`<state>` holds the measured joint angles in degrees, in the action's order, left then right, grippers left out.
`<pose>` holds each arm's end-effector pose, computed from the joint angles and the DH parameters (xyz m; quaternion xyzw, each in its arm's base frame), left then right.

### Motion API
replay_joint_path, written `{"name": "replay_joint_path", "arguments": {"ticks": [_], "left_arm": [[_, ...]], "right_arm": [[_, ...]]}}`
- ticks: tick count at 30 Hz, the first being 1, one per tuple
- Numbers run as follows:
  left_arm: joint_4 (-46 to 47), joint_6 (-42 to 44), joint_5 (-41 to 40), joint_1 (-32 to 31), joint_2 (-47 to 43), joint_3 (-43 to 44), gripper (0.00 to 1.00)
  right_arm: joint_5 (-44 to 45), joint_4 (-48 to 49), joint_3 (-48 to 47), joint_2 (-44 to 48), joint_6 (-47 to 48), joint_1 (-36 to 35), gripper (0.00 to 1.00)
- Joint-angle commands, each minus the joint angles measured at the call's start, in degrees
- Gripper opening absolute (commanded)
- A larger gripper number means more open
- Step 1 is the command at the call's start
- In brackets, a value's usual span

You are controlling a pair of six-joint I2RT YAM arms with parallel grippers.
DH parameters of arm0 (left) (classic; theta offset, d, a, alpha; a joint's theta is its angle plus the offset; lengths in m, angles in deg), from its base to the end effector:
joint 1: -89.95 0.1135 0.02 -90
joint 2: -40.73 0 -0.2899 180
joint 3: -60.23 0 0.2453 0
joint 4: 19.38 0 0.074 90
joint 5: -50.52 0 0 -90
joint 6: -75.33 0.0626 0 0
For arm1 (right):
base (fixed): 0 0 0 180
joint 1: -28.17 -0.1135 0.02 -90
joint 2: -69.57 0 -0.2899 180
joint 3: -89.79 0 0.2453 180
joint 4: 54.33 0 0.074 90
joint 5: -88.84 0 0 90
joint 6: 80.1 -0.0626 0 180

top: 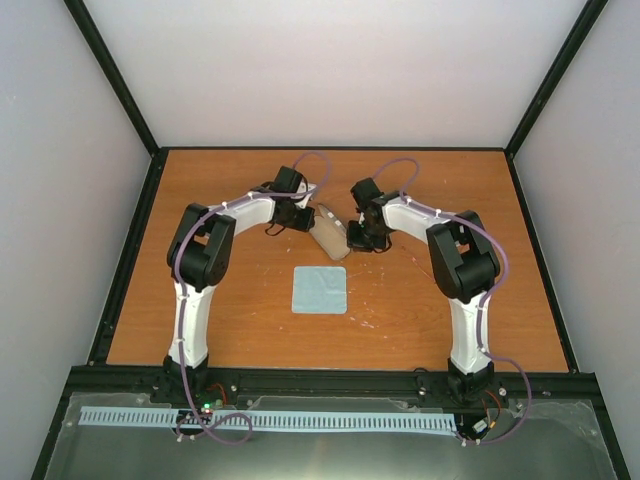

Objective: Organize the sunglasses
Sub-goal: Place the sunglasses case at the center of the board.

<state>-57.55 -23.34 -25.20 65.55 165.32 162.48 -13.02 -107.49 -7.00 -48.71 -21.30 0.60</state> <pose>0.4287 -0.2114 0.1417 0.1626 0.9462 -0.1871 0.2079 0.3676 0.2064 0.1485 0.0174 0.9857 0.1544 0.0655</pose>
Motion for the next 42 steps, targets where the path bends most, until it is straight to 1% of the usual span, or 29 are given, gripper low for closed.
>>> {"name": "replay_joint_path", "arguments": {"ticks": [1,6,8,9,11,13,15,17,20,21,22,24,27,28,30,31,32,34,35,36,38,42], "left_arm": [[0.14,1.84,-0.24,-2.39,-2.65,-1.1,0.26],[-0.25,3.21,-1.58,-2.58,-4.81,-2.84,0.39],[-0.26,3.66,-2.58,-2.58,-6.03,-3.99,0.49],[-0.17,3.92,-3.05,-2.57,-6.84,-4.37,0.52],[-0.1,4.32,-3.85,-2.58,-7.8,-4.84,0.53],[-0.22,4.77,-4.2,-2.58,-8.4,-4.95,0.5],[-0.45,4.86,-3.75,-2.58,-8.81,-5.11,0.43],[-0.41,4.95,-3.16,-2.58,-8.93,-5.45,0.31],[-0.11,5.29,-2.46,-2.58,-8.81,-5.92,0.1],[-0.03,5.44,-2.36,-2.58,-8.64,-6.2,0.05],[0.09,5.49,-2.49,-2.55,-8.41,-6.48,0.02],[0.3,5.67,-2.76,-2.57,-7.88,-7.03,0.01],[0.33,5.99,-2.72,-2.58,-6.6,-6.82,0.01],[0.3,6.07,-3.2,-2.56,-6.27,-6.58,0.0],[0.31,6.2,-4.31,-2.51,-5.95,-6.02,0.01],[0.29,6.2,-4.57,-2.45,-5.92,-5.8,0.01],[0.38,6.17,-4.58,-2.34,-5.86,-5.58,0.01],[0.39,6.07,-4.18,-1.99,-5.69,-5.12,0.01],[0.23,6.04,-4.02,-1.9,-5.49,-4.72,0.01],[0.02,5.99,-3.9,-1.87,-5.19,-4.16,0.01],[-0.16,5.94,-3.85,-1.81,-4.65,-3.26,0.01],[-0.8,5.77,-3.44,-1.79,-3.43,-1.24,0.01]], "right_arm": [[2.85,0.51,-3.34,-2.2,-1.4,-0.44,0.03],[3.99,-0.65,-6.87,-4.21,-1.28,-0.36,0.03],[4.46,-1.53,-7.68,-4.56,-1.24,-0.37,0.03],[4.93,-1.89,-7.62,-4.47,-1.17,-0.38,0.03],[6.01,-2.19,-6.36,-3.46,-1.16,-0.37,0.03],[6.81,-1.56,-4.19,-1.73,-1.31,-0.31,0.03],[7.09,-0.07,-1.92,0.18,-1.89,-0.21,0.04],[6.92,0.37,-1.21,0.75,-2.35,-0.11,0.04],[6.11,0.81,-1.13,0.96,-3.1,-0.16,0.04],[6.25,0.68,-1.15,1.21,-3.39,-0.2,0.04],[6.64,0.35,-1.09,1.57,-3.57,-0.17,0.05],[7.87,-0.28,0.0,3.0,-3.95,-0.2,0.08],[9.77,-1.24,3.55,6.87,-4.64,-0.16,0.22],[10.5,-1.68,5.05,9.16,-4.98,-0.2,0.25],[11.97,-2.38,7.63,12.83,-5.55,-0.15,0.29],[12.38,-2.61,8.75,14.55,-5.57,-0.19,0.3],[12.07,-2.66,9.69,16.41,-5.31,-0.2,0.29],[8.93,-2.12,11.26,19.4,-3.95,-0.41,0.19],[6.38,-2.39,11.64,20.19,-3.01,-0.51,0.13],[2.91,-3.24,11.62,20.57,-2.28,-0.7,0.09],[-2.59,-4.69,11.65,20.4,-0.11,-1.36,0.07],[-10.15,-6.19,11.87,19.19,2.36,-3.75,0.05]]}}
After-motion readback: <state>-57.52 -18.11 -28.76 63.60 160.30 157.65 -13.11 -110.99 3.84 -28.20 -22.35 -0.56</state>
